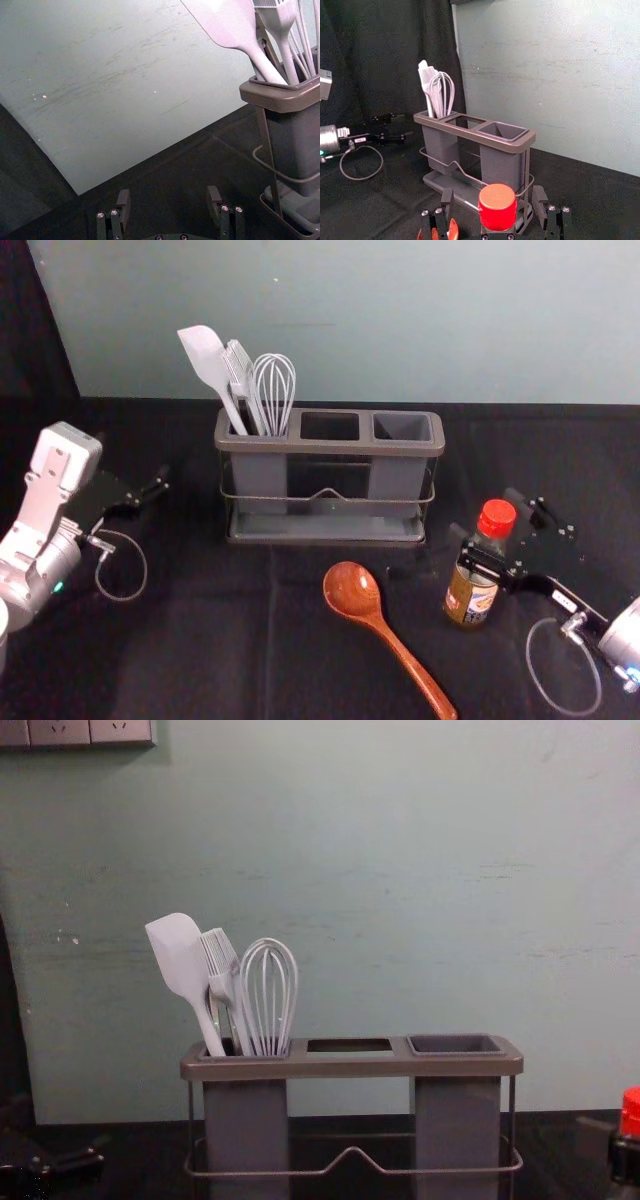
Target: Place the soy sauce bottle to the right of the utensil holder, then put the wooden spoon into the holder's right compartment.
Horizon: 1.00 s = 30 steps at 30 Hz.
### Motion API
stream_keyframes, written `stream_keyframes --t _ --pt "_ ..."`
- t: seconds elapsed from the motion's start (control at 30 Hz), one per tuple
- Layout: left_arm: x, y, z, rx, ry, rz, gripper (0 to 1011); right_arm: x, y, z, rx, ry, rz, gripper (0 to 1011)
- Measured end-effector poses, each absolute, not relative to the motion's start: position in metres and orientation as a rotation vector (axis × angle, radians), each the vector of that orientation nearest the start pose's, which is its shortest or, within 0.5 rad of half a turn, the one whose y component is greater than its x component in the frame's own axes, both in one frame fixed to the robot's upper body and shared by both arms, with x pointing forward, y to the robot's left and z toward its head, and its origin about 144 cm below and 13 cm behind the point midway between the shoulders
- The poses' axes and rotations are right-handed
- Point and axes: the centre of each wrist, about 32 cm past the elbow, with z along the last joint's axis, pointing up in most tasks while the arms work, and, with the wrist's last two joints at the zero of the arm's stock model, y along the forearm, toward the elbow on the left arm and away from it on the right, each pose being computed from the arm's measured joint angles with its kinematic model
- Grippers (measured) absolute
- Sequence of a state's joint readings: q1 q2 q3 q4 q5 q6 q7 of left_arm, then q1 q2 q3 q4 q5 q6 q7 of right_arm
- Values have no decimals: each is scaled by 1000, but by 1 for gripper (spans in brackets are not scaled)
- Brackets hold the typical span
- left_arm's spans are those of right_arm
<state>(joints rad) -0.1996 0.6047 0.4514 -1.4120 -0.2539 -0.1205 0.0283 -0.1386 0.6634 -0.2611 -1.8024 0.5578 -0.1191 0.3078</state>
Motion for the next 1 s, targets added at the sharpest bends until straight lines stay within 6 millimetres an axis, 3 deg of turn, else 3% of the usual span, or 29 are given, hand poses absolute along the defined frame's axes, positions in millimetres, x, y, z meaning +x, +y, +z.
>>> stream_keyframes --t 0.37,0.5,1.0 --pt "489 310 1140 304 -285 1248 1005 408 -300 1173 -13 -55 -933 1002" --pt "489 310 1140 304 -285 1248 1005 408 -301 1173 -12 -57 -928 952" --pt "489 310 1140 304 -285 1248 1005 408 -303 1172 -9 -42 -915 507"
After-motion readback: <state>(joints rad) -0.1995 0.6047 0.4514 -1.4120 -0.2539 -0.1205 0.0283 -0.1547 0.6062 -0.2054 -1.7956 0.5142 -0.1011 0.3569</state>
